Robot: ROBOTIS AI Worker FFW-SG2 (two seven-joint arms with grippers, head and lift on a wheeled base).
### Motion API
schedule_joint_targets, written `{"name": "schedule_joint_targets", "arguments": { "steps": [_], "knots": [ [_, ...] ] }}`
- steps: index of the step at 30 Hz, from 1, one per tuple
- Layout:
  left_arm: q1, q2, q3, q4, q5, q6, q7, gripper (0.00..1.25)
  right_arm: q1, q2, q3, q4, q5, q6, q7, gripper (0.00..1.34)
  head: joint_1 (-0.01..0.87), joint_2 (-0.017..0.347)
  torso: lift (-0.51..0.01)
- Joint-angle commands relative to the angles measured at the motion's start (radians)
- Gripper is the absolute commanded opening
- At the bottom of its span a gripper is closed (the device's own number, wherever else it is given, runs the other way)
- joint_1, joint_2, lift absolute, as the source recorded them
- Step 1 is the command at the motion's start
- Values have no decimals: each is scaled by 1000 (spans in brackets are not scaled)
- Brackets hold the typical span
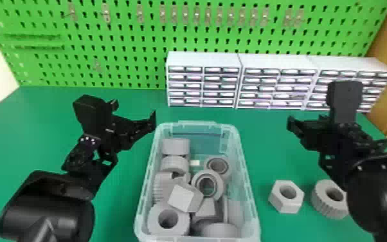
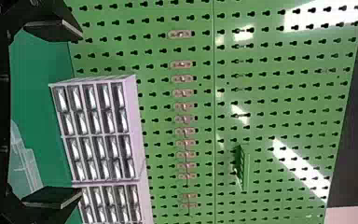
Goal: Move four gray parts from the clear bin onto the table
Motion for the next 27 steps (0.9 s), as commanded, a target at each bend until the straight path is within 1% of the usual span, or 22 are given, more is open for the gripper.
{"name": "schedule_joint_targets", "arguments": {
  "steps": [1, 8, 14, 18, 23, 27],
  "knots": [
    [0, 0, 3, 0, 0, 0, 0, 1135, -24, -12, 50, -26, -15, 56, 5, 821, 678, 34, -50],
    [0, 0, 6, 0, -2, 0, 0, 1135, -58, -23, 126, -30, -30, 128, 30, 822, 678, 34, -50],
    [0, 0, 9, 0, -7, 0, 0, 1135, -92, -40, 187, -32, -64, 188, 33, 822, 678, 34, -50],
    [-2, -2, 8, 0, -7, 0, 0, 1137, -126, -51, 228, -30, -86, 257, 34, 821, 678, 34, -50],
    [1, -3, 9, 0, -7, 0, 0, 1135, -179, -55, 264, -30, -95, 351, 40, 821, 678, 34, -50],
    [1, -3, 11, 0, -8, 0, 0, 1135, -224, -52, 280, -32, -95, 432, 54, 822, 678, 34, -50]
  ]
}}
